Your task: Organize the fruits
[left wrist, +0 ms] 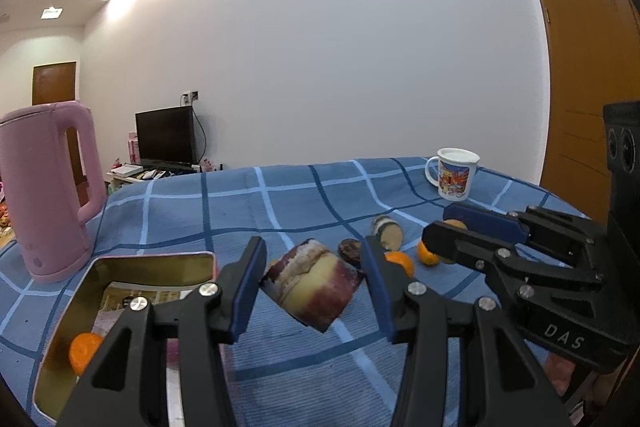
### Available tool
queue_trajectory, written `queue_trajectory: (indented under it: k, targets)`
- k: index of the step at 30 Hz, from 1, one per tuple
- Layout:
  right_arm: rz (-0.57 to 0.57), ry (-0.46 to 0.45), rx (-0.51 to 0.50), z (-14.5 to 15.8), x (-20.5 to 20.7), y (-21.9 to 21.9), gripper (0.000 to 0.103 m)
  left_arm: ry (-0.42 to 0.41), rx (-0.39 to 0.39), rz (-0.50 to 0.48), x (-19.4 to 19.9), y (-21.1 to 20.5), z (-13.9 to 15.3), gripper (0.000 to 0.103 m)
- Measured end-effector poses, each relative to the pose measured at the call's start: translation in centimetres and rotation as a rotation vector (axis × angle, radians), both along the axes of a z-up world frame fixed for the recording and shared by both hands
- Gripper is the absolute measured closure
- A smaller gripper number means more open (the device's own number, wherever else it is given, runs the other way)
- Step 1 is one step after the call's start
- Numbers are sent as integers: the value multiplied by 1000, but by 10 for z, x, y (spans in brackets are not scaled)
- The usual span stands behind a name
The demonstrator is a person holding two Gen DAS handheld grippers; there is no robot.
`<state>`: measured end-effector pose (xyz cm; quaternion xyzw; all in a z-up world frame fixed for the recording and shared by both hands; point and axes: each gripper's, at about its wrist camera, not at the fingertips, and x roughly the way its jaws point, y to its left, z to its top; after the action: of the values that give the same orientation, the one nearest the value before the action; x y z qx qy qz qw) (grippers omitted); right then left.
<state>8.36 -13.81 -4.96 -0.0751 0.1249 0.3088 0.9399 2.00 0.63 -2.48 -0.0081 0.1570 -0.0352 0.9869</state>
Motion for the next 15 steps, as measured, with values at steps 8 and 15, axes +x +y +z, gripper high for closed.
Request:
queue_trajectory:
  k: [8,15]
  targets:
    - [36,10,-14,0,2,20,74,11,-12,34,-3,17,-1,52]
    - [69,-2,-36,2,-2,38,74,19,-14,52,-6,26,-2,52]
